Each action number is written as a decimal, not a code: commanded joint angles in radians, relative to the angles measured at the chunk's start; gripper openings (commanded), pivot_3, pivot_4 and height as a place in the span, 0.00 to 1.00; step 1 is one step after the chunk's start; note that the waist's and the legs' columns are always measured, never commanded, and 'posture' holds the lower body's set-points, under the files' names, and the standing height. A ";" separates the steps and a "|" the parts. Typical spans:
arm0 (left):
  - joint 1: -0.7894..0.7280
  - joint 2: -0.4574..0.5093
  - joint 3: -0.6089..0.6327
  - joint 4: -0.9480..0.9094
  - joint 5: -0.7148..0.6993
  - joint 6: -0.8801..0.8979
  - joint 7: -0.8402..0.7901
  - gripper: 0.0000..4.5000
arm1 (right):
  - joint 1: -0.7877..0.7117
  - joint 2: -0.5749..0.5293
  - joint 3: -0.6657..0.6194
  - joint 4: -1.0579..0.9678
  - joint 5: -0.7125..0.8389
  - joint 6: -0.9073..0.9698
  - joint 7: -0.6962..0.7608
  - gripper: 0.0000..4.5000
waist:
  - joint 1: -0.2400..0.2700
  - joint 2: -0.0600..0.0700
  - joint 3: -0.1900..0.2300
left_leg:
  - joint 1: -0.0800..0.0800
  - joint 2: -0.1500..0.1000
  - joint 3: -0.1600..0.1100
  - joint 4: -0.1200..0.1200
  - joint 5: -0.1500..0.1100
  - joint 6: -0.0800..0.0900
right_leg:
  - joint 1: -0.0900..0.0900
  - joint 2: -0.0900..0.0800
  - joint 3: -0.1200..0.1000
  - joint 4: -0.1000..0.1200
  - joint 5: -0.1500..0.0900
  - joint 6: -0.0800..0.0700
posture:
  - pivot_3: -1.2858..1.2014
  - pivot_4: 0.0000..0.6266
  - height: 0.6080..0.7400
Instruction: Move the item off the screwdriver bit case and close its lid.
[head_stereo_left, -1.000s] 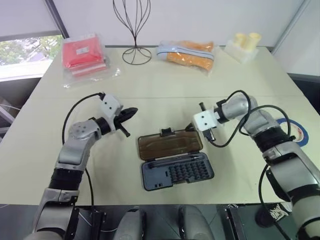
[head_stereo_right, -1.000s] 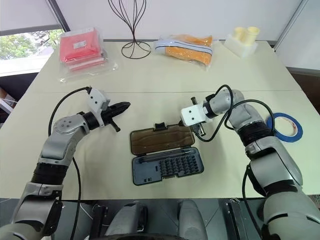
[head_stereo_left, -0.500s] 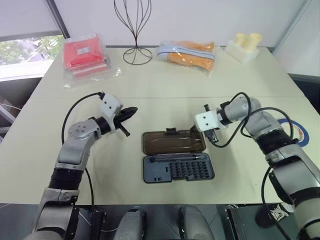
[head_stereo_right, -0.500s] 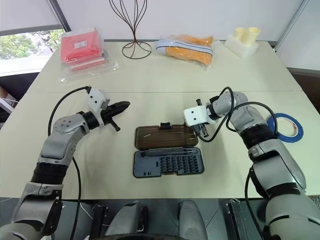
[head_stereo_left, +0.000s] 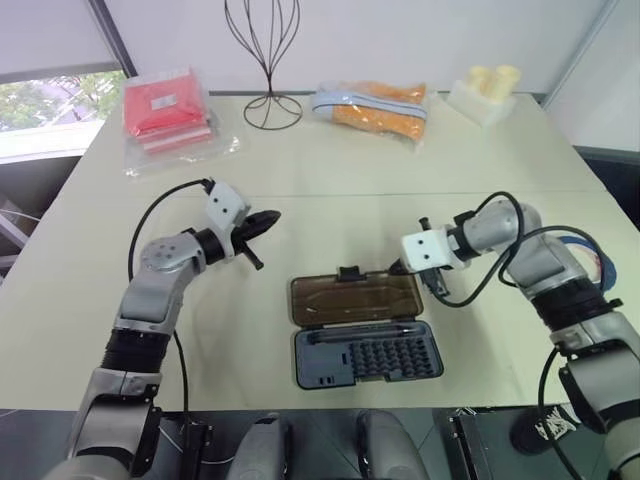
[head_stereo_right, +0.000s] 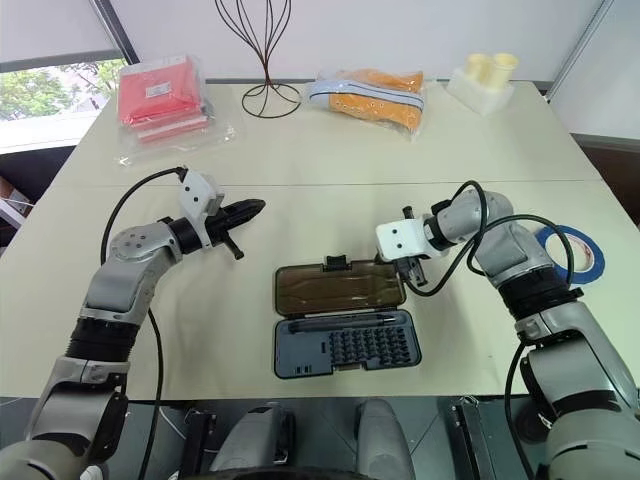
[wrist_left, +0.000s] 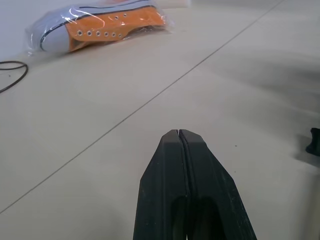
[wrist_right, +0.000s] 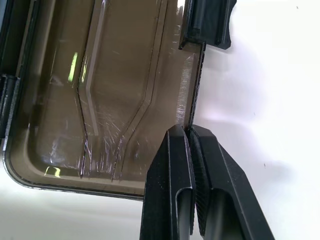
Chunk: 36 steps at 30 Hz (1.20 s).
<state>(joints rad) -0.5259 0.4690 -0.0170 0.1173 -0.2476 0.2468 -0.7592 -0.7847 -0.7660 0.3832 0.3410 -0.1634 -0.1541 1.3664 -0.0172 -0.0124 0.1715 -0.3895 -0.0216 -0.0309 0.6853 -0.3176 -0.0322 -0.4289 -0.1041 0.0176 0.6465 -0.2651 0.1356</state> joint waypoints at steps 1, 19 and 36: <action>-0.021 0.004 0.011 -0.010 0.005 -0.024 -0.001 0.00 | 0.001 -0.012 -0.016 -0.026 -0.003 -0.003 -0.004 0.01 | 0.000 0.000 0.000 | 0.000 0.000 0.000 0.000 0.000 0.000 | 0.000 0.000 0.000 0.000 0.000 0.000 | 0.52 0.24 1.00; 0.025 0.021 -0.017 -0.095 -0.045 0.045 -0.086 0.00 | -0.006 -0.005 -0.064 -0.047 0.016 0.049 -0.038 0.99 | 0.000 0.000 0.000 | 0.000 0.000 0.000 0.000 0.000 0.000 | 0.000 0.000 0.000 0.000 0.000 0.000 | 0.52 0.24 1.00; 0.161 0.155 -0.170 -0.392 -0.264 0.358 -0.401 0.00 | 0.114 0.097 -0.203 -0.356 0.217 0.414 -0.196 0.99 | 0.000 0.000 0.000 | 0.000 0.000 0.000 0.000 0.000 0.000 | 0.000 0.000 0.001 0.000 0.000 0.000 | 0.52 0.24 1.00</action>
<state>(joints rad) -0.3635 0.6127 -0.1773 -0.2384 -0.4942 0.6043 -1.1339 -0.6736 -0.6755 0.2117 0.0329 0.0269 0.2500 1.1928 -0.0171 -0.0123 0.1715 -0.3895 -0.0212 -0.0311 0.6853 -0.3176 -0.0321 -0.4289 -0.1039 0.0182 0.6467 -0.2652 0.1355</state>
